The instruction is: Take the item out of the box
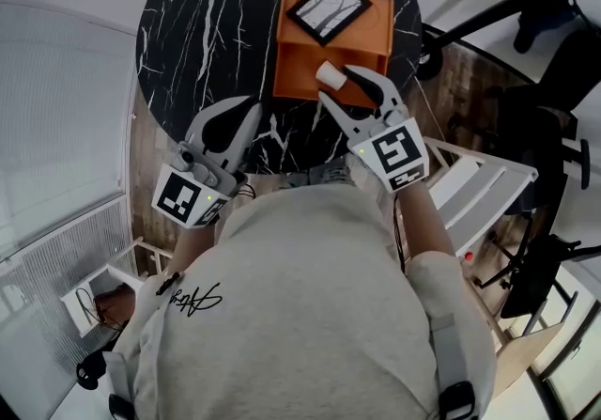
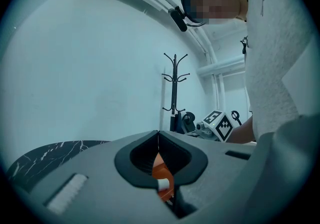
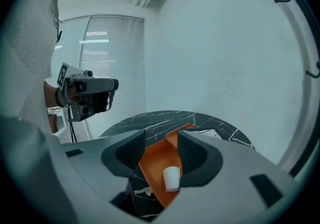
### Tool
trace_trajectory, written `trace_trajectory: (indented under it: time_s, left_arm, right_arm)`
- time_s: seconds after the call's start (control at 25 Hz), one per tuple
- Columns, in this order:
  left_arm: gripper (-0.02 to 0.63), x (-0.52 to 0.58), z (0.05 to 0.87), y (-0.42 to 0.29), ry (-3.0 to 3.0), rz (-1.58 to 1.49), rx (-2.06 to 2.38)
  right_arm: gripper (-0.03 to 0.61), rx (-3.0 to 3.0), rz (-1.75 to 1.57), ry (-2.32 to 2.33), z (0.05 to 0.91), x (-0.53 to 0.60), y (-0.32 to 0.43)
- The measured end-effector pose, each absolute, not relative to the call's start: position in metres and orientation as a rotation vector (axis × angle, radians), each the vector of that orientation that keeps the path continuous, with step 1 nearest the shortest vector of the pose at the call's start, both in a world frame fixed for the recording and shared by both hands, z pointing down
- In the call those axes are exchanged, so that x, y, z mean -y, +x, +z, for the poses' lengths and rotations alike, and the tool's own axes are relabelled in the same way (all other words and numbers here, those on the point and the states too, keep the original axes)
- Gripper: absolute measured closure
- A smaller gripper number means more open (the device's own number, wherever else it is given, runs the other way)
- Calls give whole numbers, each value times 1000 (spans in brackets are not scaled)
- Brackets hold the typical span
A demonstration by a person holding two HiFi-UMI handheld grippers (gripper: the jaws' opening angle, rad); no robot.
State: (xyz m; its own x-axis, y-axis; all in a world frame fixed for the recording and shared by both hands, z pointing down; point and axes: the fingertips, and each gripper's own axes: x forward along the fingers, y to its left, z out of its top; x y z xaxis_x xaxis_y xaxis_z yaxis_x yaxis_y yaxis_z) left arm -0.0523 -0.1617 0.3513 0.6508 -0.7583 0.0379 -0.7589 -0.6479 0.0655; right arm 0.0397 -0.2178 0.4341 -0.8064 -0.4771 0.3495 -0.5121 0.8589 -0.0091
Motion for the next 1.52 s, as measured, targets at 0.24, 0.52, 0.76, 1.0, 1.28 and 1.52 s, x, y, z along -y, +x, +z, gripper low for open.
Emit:
trace_trajectory:
  time_s: [0.24, 0.52, 0.76, 1.0, 1.28, 1.52]
  left_arm:
    - [609, 161, 352, -58, 2769, 14, 1311]
    - [609, 158, 354, -61, 2751, 26, 1342]
    - [609, 156, 357, -65, 2734, 36, 1365]
    - [610, 153, 361, -73, 2706, 54, 1395]
    - [609, 150, 363, -82, 2679, 64, 1430]
    - [609, 148, 365, -87, 2664, 68, 1450]
  right_arm:
    - [402, 2645, 133, 711, 454, 225, 38]
    - [401, 2590, 171, 672, 476, 229, 38]
    - [402, 2558, 171, 619, 491, 229, 35]
    - [396, 2516, 170, 572, 506, 230, 31]
    - [383, 2463, 167, 534, 523, 235, 29]
    - [382, 2435, 179, 519, 535, 237, 27]
